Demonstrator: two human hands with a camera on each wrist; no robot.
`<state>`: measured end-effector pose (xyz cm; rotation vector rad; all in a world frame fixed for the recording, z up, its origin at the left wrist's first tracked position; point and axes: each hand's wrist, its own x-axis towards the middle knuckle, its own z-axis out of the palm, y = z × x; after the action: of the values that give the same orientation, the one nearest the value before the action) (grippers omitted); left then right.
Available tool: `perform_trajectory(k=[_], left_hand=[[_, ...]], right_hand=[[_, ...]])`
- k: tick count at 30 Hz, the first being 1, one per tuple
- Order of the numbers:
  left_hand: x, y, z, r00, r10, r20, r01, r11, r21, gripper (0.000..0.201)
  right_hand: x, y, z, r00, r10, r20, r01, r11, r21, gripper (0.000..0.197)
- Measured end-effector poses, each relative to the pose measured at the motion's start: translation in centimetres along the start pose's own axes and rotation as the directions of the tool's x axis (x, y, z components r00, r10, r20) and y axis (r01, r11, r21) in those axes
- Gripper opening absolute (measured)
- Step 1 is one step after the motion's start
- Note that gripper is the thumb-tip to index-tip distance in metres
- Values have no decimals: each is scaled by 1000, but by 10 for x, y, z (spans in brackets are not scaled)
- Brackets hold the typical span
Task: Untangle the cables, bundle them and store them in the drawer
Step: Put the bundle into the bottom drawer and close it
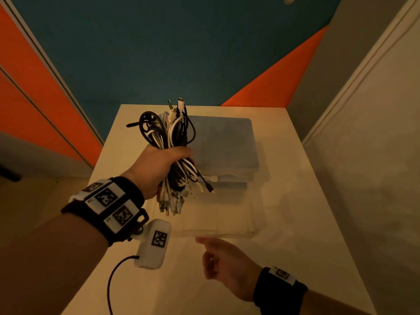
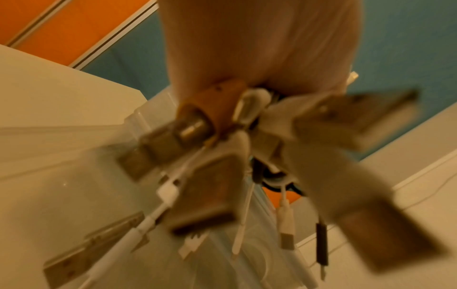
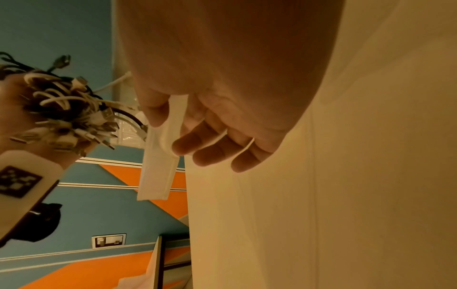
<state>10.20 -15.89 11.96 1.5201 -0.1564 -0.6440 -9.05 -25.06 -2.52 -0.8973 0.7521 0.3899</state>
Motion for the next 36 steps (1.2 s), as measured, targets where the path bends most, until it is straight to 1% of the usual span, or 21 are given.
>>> perform_trajectory(k=[3,6,8,9,10,11,13,15,16,18,19,20,21,24,25,28,29,30,33,34,36], left_hand=[[-3,6,-2,999,29,-39,-30,999,-26,14],[-10,18,-9,993,114,-37,-114,993,-2,17],[-18,26,-14,971,229,65,-235,966,106,20],[-24,31,-14,942,295,160,-323,927,191,25],[-29,33,-13,903,332,274,-407,866,290,31],[-34,33,-9,868,320,381,-462,800,381,36],[-35,23,-1,835,222,504,-494,705,508,36],[-30,3,5,843,126,524,-472,640,606,31],[-27,-7,8,850,93,519,-475,561,678,32],[-22,-24,18,857,54,513,-502,315,806,27],[-22,-29,25,849,64,524,-526,195,828,23],[-20,-36,30,842,70,535,-539,106,835,21],[-18,-44,33,837,75,542,-546,65,835,20],[-6,-65,37,857,38,514,-514,10,857,17],[-2,-70,39,861,22,508,-507,-14,862,17],[4,-80,43,865,3,501,-500,-59,864,22],[6,-82,44,868,1,497,-496,-60,866,26],[9,-83,45,872,-7,489,-488,-54,871,32],[15,-82,48,885,-62,461,-463,-23,886,42],[16,-81,48,886,-77,457,-460,-12,888,45],[17,-80,46,887,-89,453,-454,12,891,52]], right_hand=[[-2,0,-11,999,2,-42,-11,978,-210,18],[-5,-2,-31,994,-33,-103,-17,896,-443,14],[-6,-4,-46,982,-85,-171,-12,866,-501,14],[-8,-5,-53,971,-127,-205,1,852,-523,15],[-10,-6,-59,955,-179,-235,21,835,-550,17],[-12,-8,-66,938,-232,-256,42,812,-583,19],[-18,-14,-77,909,-307,-280,68,775,-628,24],[-23,-23,-83,883,-352,-310,95,781,-617,27],[-26,-29,-84,871,-373,-320,120,792,-598,27],[-31,-39,-85,845,-416,-337,188,820,-541,27],[-32,-44,-84,833,-434,-342,224,831,-509,27],[-34,-49,-83,827,-447,-341,252,837,-486,26],[-34,-54,-82,828,-452,-332,267,838,-475,25],[-30,-67,-75,862,-429,-270,274,843,-464,23],[-28,-72,-72,876,-414,-247,272,847,-457,30],[-21,-81,-66,915,-356,-193,254,875,-412,69],[-18,-84,-64,925,-337,-178,246,885,-395,75],[-17,-87,-61,930,-327,-169,243,890,-385,75],[-16,-95,-53,930,-332,-160,254,891,-375,63],[-15,-98,-51,931,-333,-152,258,891,-373,64],[-14,-101,-45,934,-328,-142,260,896,-359,76]])
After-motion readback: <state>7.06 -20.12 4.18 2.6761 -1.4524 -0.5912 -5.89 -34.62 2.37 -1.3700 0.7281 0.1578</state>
